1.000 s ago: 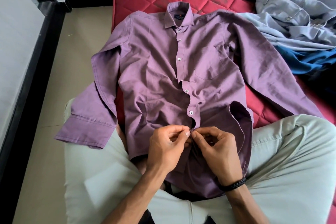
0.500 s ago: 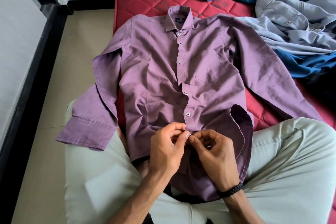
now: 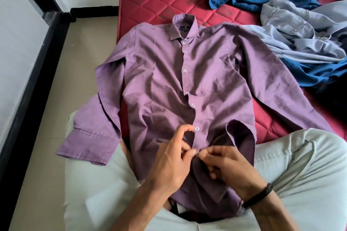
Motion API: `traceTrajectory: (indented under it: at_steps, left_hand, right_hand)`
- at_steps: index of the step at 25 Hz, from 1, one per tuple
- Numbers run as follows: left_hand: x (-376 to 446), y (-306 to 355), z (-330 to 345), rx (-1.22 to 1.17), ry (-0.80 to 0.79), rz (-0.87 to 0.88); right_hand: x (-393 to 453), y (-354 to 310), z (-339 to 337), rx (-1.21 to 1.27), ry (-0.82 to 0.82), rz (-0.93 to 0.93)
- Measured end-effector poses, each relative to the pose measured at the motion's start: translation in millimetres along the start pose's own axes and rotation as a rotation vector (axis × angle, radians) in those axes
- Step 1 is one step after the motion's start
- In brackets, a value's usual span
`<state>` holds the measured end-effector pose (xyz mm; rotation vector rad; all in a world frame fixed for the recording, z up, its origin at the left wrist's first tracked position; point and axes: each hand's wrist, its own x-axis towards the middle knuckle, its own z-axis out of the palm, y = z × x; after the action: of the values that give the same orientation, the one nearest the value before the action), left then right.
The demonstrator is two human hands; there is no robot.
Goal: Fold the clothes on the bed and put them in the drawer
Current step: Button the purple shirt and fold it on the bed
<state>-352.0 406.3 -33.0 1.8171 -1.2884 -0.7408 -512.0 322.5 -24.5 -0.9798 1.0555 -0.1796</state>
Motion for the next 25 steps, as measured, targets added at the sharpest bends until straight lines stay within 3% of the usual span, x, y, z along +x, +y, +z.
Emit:
traceTrajectory:
  at_steps: [2, 4, 11, 13, 15, 18, 21, 23, 25]
  left_hand:
    - [11, -7, -19, 0.187, -0.209, -0.03]
    - [42, -7, -41, 0.255, -0.256, -0.032]
    - [277, -53, -119, 0.201, 0.186, 0.017]
    - [347, -85, -139, 0.36, 0.275, 0.071]
    - [408, -112, -159, 0.56, 0.261, 0.037]
    - [473, -136, -172, 0.657, 0.135, -0.097]
    - [499, -140, -173, 0.615, 0.028, -0.134]
    - [510, -144, -176, 0.497, 0.018, -0.12]
    - [512, -143, -182, 0.445, 0.041, -0.093]
  right_hand:
    - [1, -20, -5, -0.406, -0.016, -0.074]
    - [11, -56, -11, -0.573, -0.041, -0.147]
    - [145, -216, -64, -0.799, 0.267, -0.539]
    - [203, -259, -78, -0.91, 0.409, -0.628]
    - [266, -299, -95, -1.076, 0.559, -0.691]
    - [347, -345, -122, -1.389, 0.619, -0.669]
    - [391, -363, -139, -1.719, 0.44, -0.37]
    - [402, -365, -144, -1.779, 0.379, -0.284]
    - [400, -367, -149, -1.718, 0.387, -0.312]
